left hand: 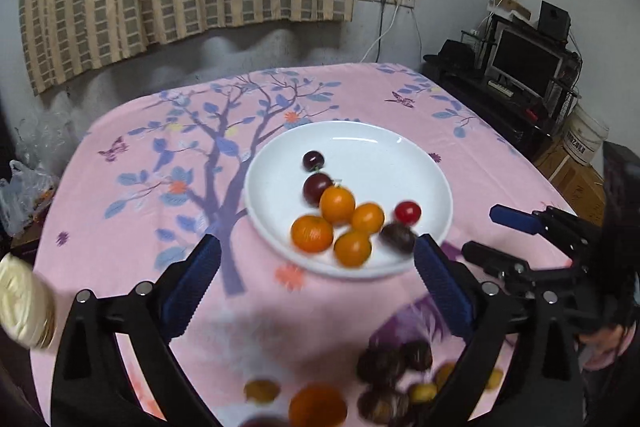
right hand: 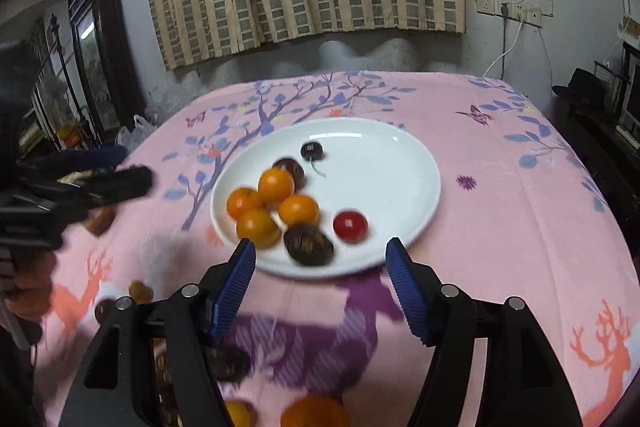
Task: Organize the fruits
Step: 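Carry both fruits to the white plate and open both grippers, then grasp a dark plum with the left gripper while the right gripper grasps a mandarin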
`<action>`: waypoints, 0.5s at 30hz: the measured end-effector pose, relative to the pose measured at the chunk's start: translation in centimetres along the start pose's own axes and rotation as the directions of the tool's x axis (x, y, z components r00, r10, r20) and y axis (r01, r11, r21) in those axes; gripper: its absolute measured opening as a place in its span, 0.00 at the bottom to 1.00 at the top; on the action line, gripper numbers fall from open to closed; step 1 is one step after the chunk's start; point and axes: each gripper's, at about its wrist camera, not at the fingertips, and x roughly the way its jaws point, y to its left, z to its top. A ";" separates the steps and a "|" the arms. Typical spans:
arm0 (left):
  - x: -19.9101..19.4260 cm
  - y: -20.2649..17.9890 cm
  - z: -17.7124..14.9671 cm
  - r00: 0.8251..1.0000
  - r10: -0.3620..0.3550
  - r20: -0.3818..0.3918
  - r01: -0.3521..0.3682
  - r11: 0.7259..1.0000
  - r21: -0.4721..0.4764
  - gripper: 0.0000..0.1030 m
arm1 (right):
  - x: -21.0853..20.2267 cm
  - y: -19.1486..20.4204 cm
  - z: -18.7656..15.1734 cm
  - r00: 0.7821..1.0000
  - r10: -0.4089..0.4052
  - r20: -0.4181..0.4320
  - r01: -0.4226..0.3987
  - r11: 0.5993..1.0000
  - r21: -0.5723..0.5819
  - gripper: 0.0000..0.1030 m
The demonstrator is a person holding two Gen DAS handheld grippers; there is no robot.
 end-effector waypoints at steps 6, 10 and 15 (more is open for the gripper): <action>-5.9 1.5 -8.1 0.999 0.046 0.019 -0.045 0.998 -0.054 0.94 | -2.7 -0.1 -5.0 0.999 -0.003 -0.046 0.004 1.000 0.017 0.66; -7.6 2.1 -13.0 0.998 0.046 -0.042 -0.050 0.995 -0.085 0.94 | -3.0 0.0 -7.3 0.995 -0.008 -0.095 0.010 1.000 0.019 0.66; -9.1 2.2 -17.2 0.993 0.085 -0.078 -0.092 0.992 -0.089 0.93 | -1.8 0.3 -8.7 0.984 -0.012 -0.178 0.014 1.000 0.006 0.61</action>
